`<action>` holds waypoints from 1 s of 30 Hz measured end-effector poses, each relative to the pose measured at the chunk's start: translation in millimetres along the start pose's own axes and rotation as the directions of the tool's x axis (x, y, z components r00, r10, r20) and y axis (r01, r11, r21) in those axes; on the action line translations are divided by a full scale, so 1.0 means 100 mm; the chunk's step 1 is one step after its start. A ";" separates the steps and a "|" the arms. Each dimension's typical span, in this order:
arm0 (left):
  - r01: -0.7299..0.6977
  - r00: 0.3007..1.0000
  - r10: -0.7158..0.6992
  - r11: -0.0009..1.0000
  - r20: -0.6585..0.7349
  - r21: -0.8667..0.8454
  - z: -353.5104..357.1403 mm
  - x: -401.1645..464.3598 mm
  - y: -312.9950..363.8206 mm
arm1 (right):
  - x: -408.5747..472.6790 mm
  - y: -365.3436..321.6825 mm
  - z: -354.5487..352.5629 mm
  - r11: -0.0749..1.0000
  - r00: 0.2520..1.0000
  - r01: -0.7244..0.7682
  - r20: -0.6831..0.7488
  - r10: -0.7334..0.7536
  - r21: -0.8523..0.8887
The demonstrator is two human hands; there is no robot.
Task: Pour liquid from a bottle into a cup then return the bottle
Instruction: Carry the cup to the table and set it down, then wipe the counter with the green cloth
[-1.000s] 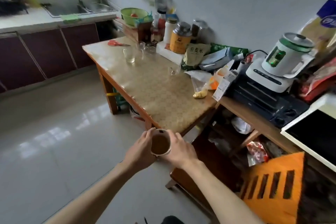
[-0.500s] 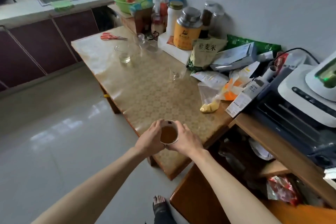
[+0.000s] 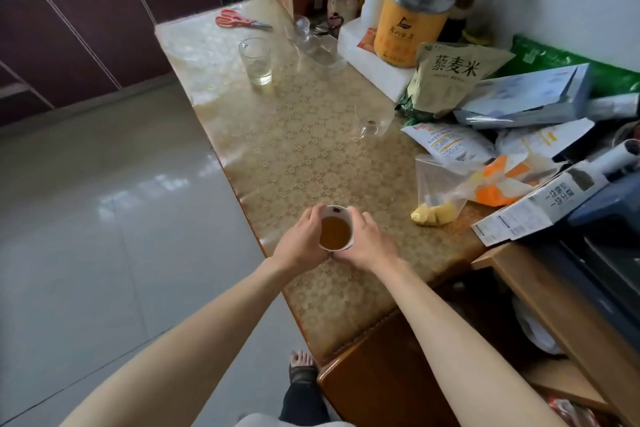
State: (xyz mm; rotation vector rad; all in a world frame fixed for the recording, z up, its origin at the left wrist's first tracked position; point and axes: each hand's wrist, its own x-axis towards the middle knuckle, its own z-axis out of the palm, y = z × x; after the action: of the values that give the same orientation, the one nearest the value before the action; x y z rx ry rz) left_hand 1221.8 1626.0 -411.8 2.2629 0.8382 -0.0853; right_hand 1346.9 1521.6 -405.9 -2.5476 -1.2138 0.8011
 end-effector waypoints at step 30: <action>0.807 0.334 -0.822 0.502 -0.461 -0.312 -0.08 -4.74 -1.29 | -2.51 -3.01 1.95 0.517 0.419 0.856 0.585 -0.694 0.002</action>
State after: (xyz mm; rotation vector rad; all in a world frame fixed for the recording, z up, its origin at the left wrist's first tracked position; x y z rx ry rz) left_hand 771.0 1442.4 -346.8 1.5674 2.2617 0.1528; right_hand 912.1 1512.8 -350.4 -1.4905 -2.6012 1.1070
